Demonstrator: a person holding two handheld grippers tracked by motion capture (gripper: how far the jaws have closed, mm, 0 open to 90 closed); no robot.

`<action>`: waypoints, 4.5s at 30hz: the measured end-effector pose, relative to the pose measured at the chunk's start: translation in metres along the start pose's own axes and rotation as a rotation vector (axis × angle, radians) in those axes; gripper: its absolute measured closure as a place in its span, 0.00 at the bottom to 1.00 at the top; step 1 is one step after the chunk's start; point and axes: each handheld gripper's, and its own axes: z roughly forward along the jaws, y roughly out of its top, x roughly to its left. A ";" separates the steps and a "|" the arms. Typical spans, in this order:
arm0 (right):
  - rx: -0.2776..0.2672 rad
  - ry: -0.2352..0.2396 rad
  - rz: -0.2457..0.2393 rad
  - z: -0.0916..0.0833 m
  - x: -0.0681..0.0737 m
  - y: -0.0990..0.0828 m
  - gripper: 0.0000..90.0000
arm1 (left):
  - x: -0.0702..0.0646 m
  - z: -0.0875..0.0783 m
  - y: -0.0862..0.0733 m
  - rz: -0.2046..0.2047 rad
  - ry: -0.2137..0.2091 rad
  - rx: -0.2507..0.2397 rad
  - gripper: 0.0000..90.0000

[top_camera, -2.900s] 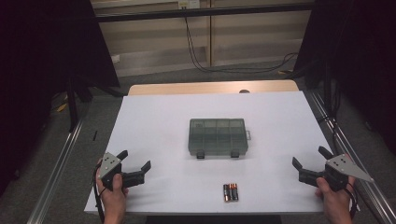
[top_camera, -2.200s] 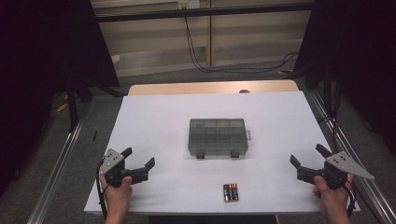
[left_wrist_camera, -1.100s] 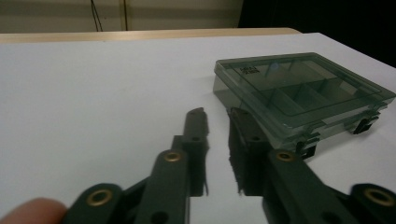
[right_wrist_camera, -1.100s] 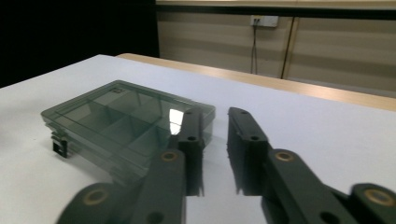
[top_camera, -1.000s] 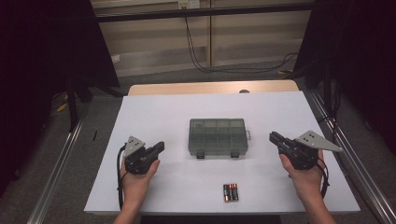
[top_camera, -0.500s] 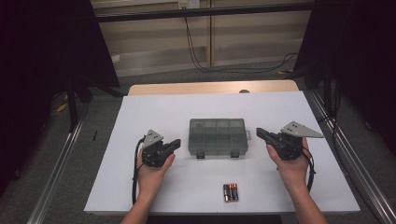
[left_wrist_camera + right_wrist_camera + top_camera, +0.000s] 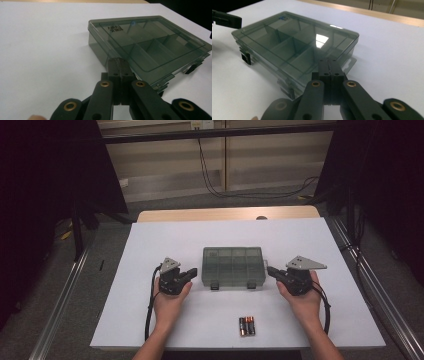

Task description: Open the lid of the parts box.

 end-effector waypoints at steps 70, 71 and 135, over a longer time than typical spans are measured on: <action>-0.032 0.041 -0.007 0.002 0.003 0.020 1.00 | -0.008 -0.002 0.020 -0.006 -0.078 -0.025 1.00; -0.036 0.037 -0.006 0.002 0.004 0.022 1.00 | -0.007 -0.002 0.022 0.014 -0.071 -0.013 1.00; -0.118 -0.010 0.043 0.032 -0.020 0.089 1.00 | 0.023 0.025 0.079 -0.007 -0.114 -0.083 0.06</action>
